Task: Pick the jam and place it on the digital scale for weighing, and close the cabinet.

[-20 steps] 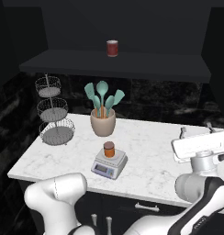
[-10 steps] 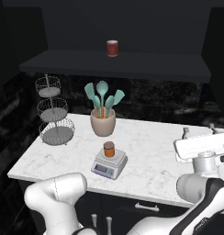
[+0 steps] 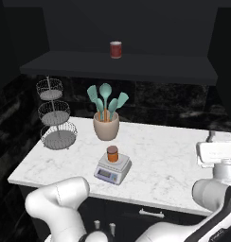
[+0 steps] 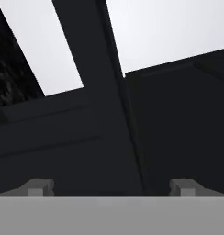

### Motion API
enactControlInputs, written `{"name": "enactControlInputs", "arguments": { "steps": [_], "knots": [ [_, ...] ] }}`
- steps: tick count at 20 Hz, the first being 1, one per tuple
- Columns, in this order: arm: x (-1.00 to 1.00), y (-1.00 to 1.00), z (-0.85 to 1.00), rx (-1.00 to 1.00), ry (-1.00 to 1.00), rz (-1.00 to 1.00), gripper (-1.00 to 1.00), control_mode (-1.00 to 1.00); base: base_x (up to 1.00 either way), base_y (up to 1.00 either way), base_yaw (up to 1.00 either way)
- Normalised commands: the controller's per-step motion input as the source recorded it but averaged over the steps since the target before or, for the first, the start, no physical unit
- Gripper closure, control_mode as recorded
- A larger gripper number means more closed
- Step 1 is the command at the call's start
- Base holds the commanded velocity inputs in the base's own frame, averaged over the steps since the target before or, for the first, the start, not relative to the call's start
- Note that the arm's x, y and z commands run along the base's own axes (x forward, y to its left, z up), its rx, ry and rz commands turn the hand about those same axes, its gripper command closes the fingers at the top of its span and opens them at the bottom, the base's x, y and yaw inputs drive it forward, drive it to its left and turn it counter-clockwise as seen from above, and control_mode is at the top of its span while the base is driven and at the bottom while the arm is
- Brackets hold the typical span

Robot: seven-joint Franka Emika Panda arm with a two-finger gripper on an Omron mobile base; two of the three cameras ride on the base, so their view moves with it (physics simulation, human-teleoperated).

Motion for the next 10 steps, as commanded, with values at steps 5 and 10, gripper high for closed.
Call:
{"name": "enactControlInputs", "arguments": {
  "steps": [5, 10],
  "knots": [
    [-0.23, -0.61, 0.10, 0.11, 0.00, 0.00, -1.00, -1.00, 0.00, 0.00, 0.00],
    [-0.09, -0.50, 0.13, 0.08, 0.00, 0.00, -1.00, -1.00, 0.00, 0.00, 0.00]
  ]
}}
